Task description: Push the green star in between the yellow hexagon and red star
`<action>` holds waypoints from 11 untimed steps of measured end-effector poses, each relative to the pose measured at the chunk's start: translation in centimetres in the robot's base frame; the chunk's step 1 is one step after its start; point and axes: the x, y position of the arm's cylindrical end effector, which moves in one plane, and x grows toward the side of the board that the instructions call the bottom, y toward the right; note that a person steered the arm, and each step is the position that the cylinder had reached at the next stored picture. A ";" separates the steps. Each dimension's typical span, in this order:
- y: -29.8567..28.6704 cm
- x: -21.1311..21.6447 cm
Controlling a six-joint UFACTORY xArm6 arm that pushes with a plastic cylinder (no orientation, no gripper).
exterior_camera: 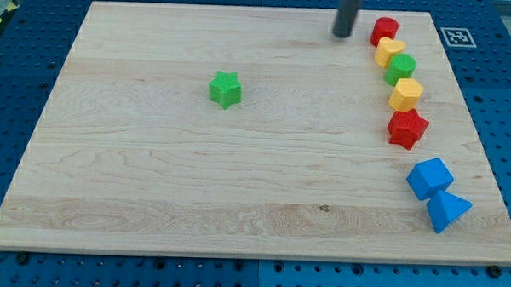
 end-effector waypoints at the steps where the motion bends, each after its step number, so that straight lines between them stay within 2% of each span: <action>1: -8.6 0.2; 2: -15.9 1.4; 4: -21.3 4.5; 5: -25.8 8.5; 7: -25.2 12.0; 8: -21.9 14.5; 9: -17.0 14.5; 11: -15.1 14.3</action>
